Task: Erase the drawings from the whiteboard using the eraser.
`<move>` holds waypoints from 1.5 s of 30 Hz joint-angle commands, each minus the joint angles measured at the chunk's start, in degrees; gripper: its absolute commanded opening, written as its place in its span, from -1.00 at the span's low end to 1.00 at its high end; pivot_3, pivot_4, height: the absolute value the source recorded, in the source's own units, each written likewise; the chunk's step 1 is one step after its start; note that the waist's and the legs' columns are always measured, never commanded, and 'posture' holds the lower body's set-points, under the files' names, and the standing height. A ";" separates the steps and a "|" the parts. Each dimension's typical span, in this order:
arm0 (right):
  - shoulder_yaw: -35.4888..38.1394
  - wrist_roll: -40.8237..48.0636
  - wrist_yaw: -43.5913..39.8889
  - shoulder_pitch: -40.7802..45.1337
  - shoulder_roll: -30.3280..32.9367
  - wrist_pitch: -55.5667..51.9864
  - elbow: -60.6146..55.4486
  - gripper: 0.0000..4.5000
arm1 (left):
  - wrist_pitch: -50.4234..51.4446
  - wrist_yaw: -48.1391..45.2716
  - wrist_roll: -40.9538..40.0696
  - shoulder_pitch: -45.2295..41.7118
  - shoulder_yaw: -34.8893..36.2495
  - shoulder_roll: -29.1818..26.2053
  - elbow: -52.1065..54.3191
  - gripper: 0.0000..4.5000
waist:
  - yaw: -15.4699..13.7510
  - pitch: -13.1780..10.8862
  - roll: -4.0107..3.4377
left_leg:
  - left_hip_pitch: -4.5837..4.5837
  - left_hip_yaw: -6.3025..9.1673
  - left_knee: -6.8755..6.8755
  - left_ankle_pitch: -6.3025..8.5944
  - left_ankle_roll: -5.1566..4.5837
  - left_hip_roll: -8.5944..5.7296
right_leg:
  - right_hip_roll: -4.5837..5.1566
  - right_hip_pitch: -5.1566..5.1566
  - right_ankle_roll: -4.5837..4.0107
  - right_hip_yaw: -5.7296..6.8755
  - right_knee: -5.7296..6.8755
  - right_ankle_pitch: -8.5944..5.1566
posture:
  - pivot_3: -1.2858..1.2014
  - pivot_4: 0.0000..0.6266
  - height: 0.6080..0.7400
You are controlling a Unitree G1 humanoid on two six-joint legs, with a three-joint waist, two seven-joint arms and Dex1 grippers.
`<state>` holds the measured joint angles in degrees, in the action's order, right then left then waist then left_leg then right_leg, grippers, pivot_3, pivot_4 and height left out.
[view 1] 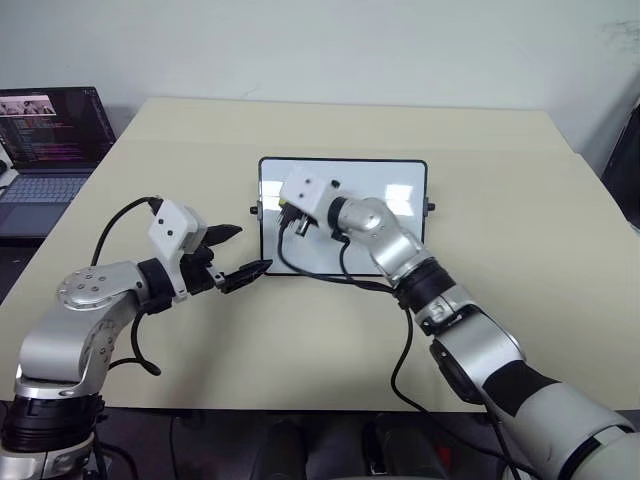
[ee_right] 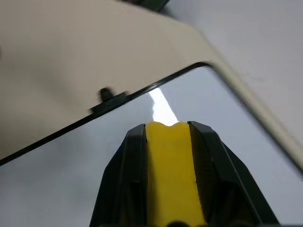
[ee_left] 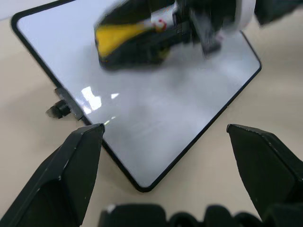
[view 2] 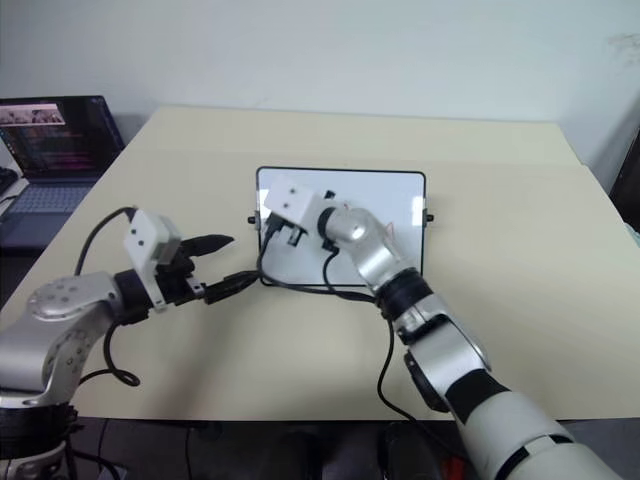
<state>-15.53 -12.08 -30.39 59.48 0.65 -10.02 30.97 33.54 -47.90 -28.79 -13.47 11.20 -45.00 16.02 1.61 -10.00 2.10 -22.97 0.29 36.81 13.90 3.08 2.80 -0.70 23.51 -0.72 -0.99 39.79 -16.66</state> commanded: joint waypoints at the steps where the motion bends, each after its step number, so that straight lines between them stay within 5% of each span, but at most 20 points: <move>1: 3.15 4.10 -2.99 -4.88 2.65 -8.85 -18.22 -0.57 | -1.48 -0.59 0.00 -1.53 0.02 -0.05 0.12 1.00 | 0.03 0.00 0.00 | -0.02 0.09 -0.02 0.01 0.01 0.00 | 0.00 -0.01 0.02 0.03 -0.08 -0.01 | 0.03 -0.52 1.00; 6: 3.95 7.70 -4.79 -15.17 6.72 -22.35 -39.80 -0.57 | -2.24 -1.06 0.64 -3.79 -1.71 0.69 -2.04 1.00 | 0.13 -0.01 -0.02 | -0.04 0.20 -0.17 0.03 0.03 0.01 | -0.02 0.00 0.04 0.05 -0.25 -0.03 | 0.03 -0.52 1.00; 14: 1.55 7.74 -2.33 -24.16 9.92 -28.92 -48.91 -0.57 | -3.01 -2.87 1.38 -8.45 -4.68 1.54 -5.13 1.00 | 0.40 -0.02 -0.02 | 0.01 0.12 -0.16 0.03 0.03 -0.11 | -0.12 -0.01 0.06 0.01 -0.24 -0.05 | 0.03 -0.52 1.00; 31: 0.84 2.56 11.32 -9.78 4.98 -9.96 -17.85 -0.57 | -2.95 -3.90 2.48 -9.93 -5.30 1.06 -5.86 1.00 | 0.27 -0.02 -0.01 | -0.01 -0.28 -0.16 0.03 0.03 -0.07 | -0.15 -0.01 0.05 -0.02 -0.29 -0.04 | 0.03 -0.52 1.00; 40: -2.56 2.59 4.49 -14.04 6.47 -11.95 -15.26 -0.57 | -2.95 -3.72 2.44 -9.27 -5.10 1.09 -5.52 1.00 | 0.31 0.00 0.01 | 0.11 -0.28 -0.13 0.03 0.03 -0.04 | -0.14 -0.05 0.05 -0.04 -0.17 -0.04 | 0.03 -0.52 1.00; 45: 0.22 0.29 11.41 -12.05 6.44 -8.82 -12.63 -0.57 | -3.02 -3.89 2.48 -9.46 -5.24 1.10 -5.82 1.00 | 0.29 0.00 0.01 | 0.18 -0.26 0.09 0.03 0.03 -0.06 | -0.14 -0.08 0.06 -0.04 0.13 -0.04 | 0.03 -0.52 1.00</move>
<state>-17.85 -10.08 -22.60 46.04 6.28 -19.20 16.29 31.10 -51.82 -26.27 -22.55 4.89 -43.42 8.69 1.89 -10.00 2.11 -22.78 0.03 36.92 13.92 3.11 2.73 -0.84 23.42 -0.65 -1.02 39.94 -16.70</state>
